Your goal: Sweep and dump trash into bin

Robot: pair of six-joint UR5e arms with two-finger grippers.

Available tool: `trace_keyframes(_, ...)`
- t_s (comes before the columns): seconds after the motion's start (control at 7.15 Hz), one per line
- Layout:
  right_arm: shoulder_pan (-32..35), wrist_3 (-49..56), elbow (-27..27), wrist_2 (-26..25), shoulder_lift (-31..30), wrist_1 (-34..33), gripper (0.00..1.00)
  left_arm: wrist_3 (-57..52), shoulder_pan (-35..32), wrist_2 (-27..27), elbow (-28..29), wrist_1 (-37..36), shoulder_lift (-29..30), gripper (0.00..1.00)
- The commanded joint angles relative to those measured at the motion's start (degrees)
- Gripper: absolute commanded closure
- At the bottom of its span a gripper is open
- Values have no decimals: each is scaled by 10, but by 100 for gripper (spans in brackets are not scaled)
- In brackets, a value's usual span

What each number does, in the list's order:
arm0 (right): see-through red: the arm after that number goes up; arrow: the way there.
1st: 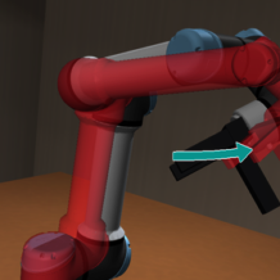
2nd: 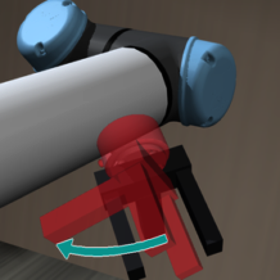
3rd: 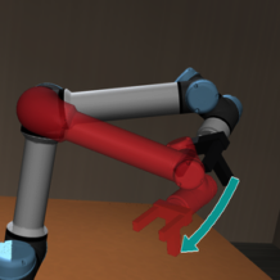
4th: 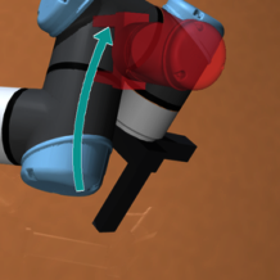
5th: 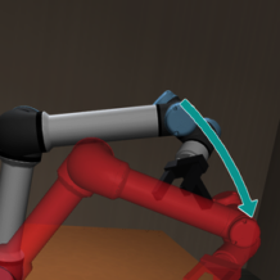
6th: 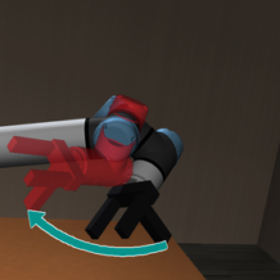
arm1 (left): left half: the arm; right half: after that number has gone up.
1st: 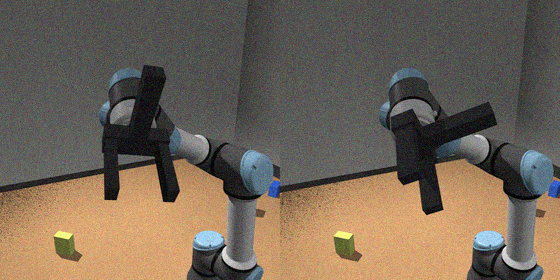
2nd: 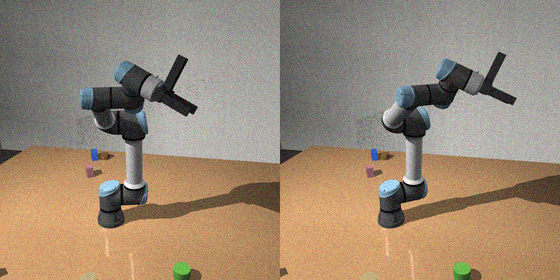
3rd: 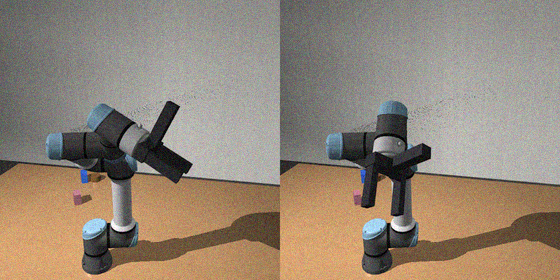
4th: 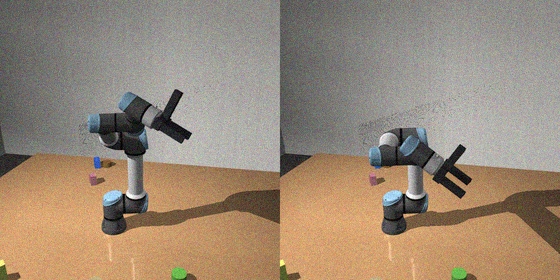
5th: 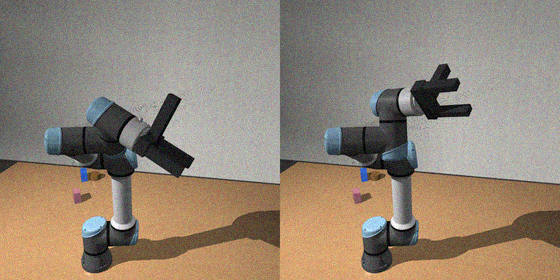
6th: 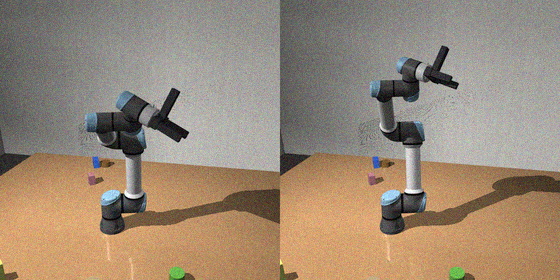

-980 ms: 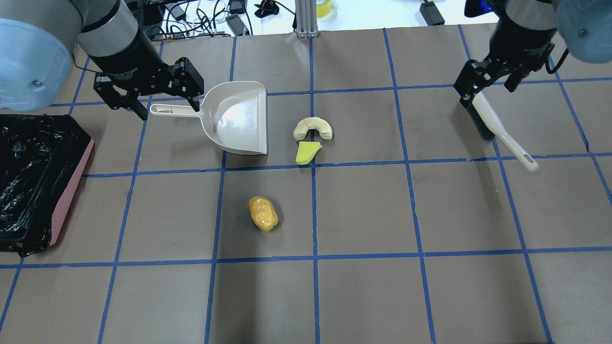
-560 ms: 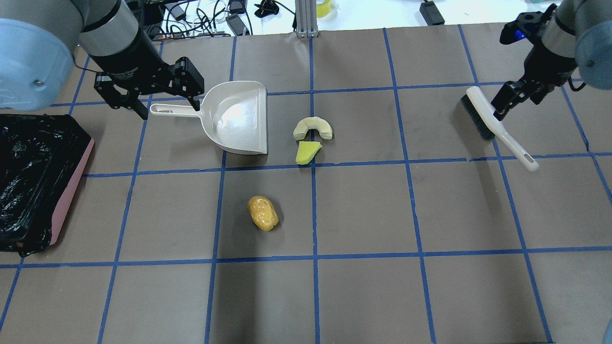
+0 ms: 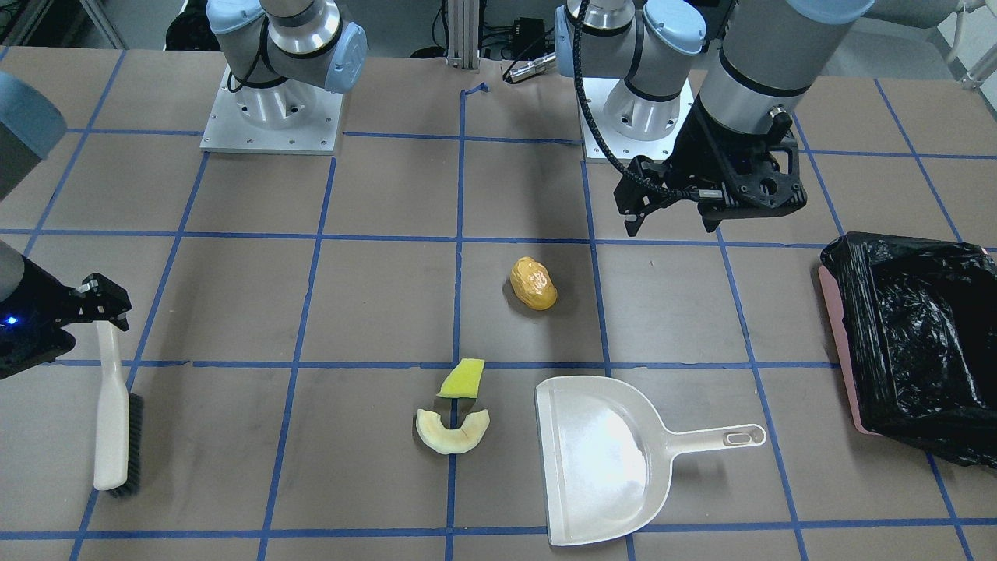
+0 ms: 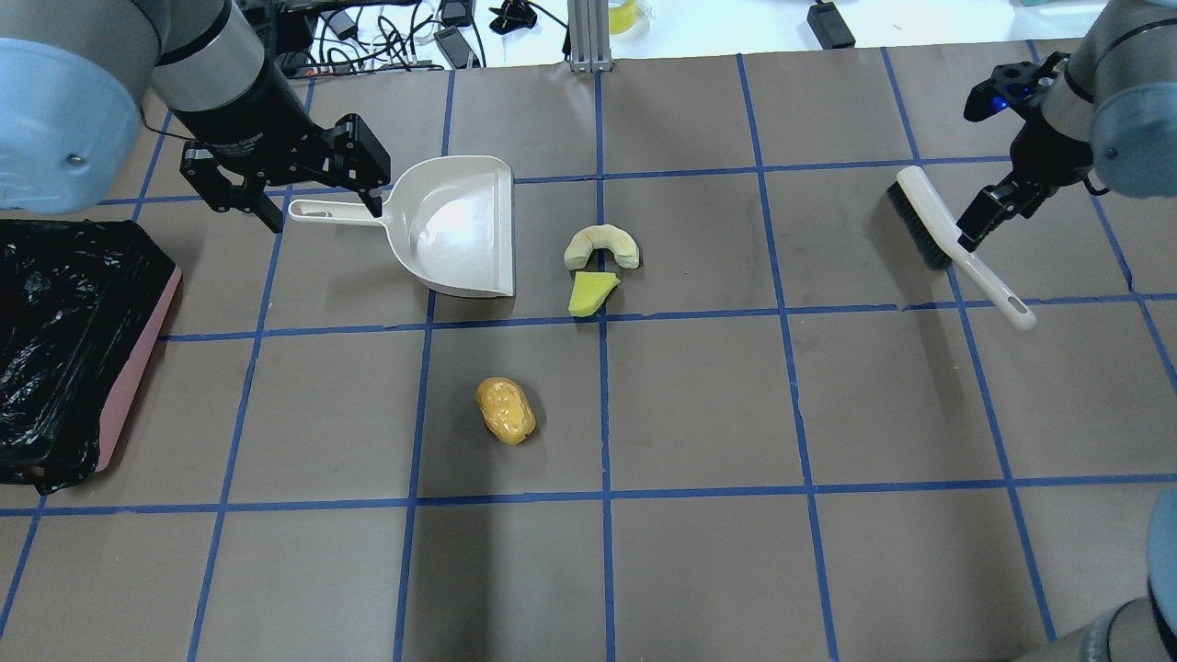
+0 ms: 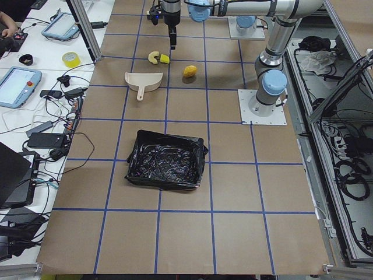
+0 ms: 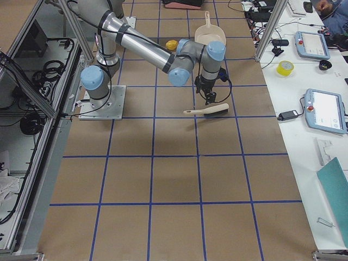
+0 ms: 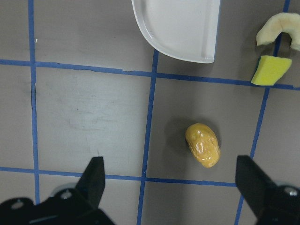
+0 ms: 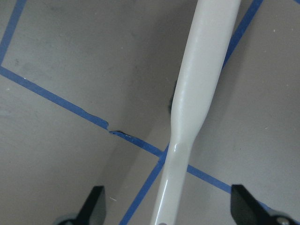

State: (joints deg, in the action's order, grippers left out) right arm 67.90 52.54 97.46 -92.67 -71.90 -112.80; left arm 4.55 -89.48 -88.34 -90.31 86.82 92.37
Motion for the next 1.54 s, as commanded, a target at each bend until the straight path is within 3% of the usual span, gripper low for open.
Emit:
trace_keyframes(0.0, -18, 44, 64, -44, 7, -55, 9, -94, 16, -2, -14, -63, 27, 0)
trace_keyframes(0.28, -20, 44, 85, -44, 4, -60, 15, -262, 56, 2, -15, -116, 64, 0)
trace_keyframes(0.56, -27, 62, 85, -46, 4, -69, 50, -449, 63, 2, -13, -184, 106, 0)
trace_keyframes(0.84, -27, 57, 82, -46, 4, -65, 92, -612, 64, 1, 0, -213, 168, 0)
trace_keyframes(0.98, -27, 54, 80, -47, -4, -60, 100, -746, 75, -2, 10, -219, 193, 0)
trace_keyframes(1.12, -27, 44, 80, -45, -12, -59, 100, -848, 95, -3, 22, -225, 214, 0)
trace_keyframes(1.4, -6, -43, 77, -38, -41, -43, 100, -956, 98, -1, 36, -287, 262, 1)
